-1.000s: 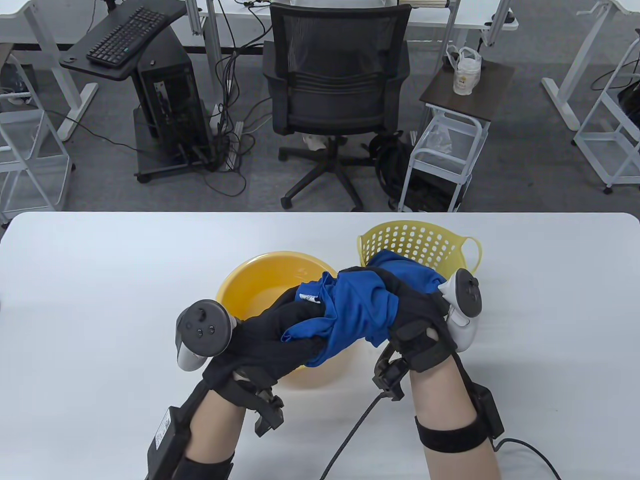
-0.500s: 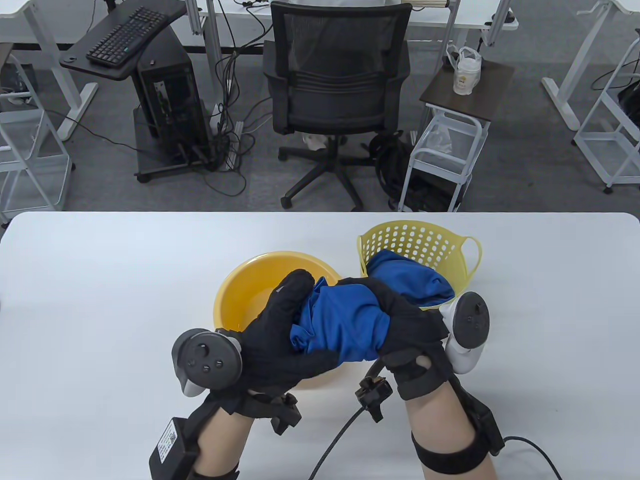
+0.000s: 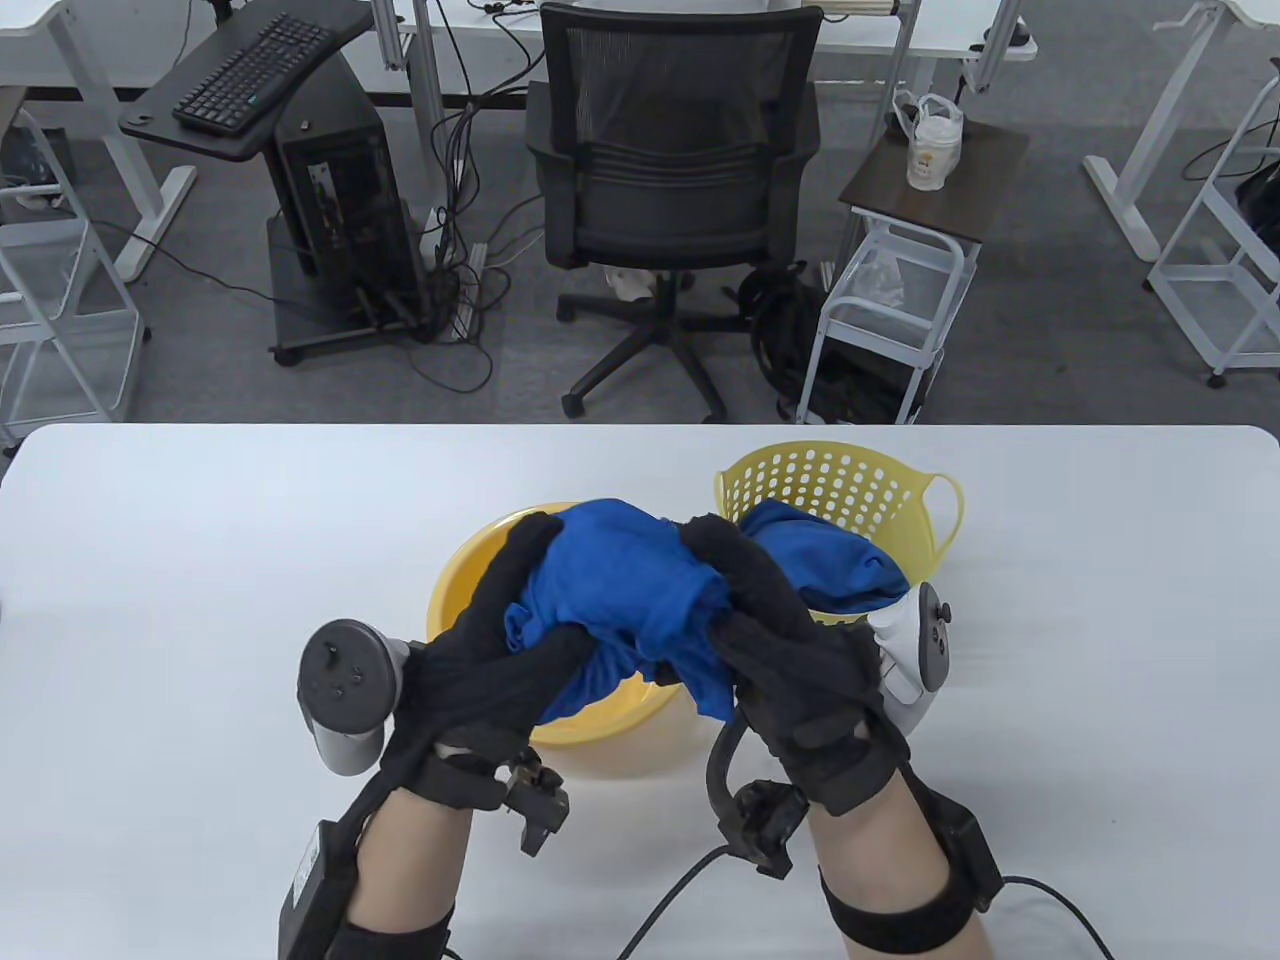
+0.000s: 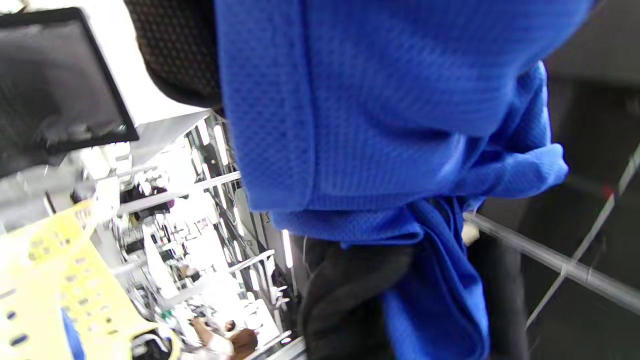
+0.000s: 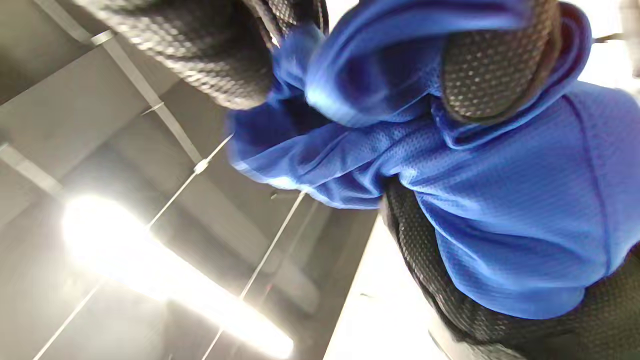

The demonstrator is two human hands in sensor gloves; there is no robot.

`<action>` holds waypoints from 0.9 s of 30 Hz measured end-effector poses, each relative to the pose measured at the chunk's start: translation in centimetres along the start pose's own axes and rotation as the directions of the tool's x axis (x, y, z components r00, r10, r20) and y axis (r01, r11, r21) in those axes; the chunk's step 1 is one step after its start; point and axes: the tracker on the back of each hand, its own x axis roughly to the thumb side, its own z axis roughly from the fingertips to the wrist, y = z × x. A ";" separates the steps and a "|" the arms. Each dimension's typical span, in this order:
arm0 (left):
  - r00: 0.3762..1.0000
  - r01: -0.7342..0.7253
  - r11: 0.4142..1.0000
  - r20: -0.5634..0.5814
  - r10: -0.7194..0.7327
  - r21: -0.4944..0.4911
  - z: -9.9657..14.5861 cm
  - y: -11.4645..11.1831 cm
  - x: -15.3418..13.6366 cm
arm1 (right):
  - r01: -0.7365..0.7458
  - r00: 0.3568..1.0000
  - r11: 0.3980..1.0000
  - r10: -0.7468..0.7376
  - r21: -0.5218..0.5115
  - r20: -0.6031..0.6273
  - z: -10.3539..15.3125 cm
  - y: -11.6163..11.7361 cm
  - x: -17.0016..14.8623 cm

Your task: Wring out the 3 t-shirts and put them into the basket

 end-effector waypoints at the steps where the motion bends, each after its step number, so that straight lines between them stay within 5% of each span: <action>1: 1.000 -0.014 1.000 -0.008 0.014 0.019 0.0 0.2 -0.2 | -0.094 0.990 0.995 0.098 -0.041 0.103 0.1 0.3 0.3; 3: 0.999 -0.024 0.999 -0.029 0.025 0.040 0.0 0.6 -0.5 | -0.329 0.909 0.937 0.348 -0.117 0.231 0.0 1.0 0.7; 6: 0.998 -0.049 0.998 -0.040 0.050 0.029 0.0 0.9 -0.4 | -0.645 0.708 0.763 0.615 -0.038 0.347 0.2 2.5 0.9; 9: 0.997 -0.041 0.999 -0.066 0.041 0.008 0.1 0.9 -0.3 | -0.874 0.444 0.486 0.802 -0.003 0.398 0.3 3.8 0.6; 13: 0.972 -0.191 0.972 -0.164 0.168 -0.139 -0.1 0.1 -0.6 | -0.993 -0.072 -0.038 0.939 -0.107 0.336 0.6 5.0 -0.7; 14: 0.966 -0.205 0.965 -0.194 0.172 -0.166 -0.2 -0.1 -0.8 | -0.982 -0.130 -0.081 0.942 -0.168 0.309 0.7 5.0 -0.8; 18: 0.948 -0.237 0.906 -0.288 0.136 -0.351 -0.6 -1.2 -1.4 | -0.957 -0.203 -0.136 0.945 -0.258 0.257 0.8 4.5 -1.1; 20: 0.967 -0.107 0.913 -0.254 0.004 -0.394 -0.7 -1.5 -1.3 | -0.959 -0.222 -0.168 0.946 -0.229 0.237 0.8 3.9 -1.1; 27: 0.974 -0.075 0.874 -0.225 -0.040 -0.479 -0.9 -1.8 -1.1 | -0.967 -0.170 -0.089 0.923 -0.237 0.346 1.0 3.4 -0.5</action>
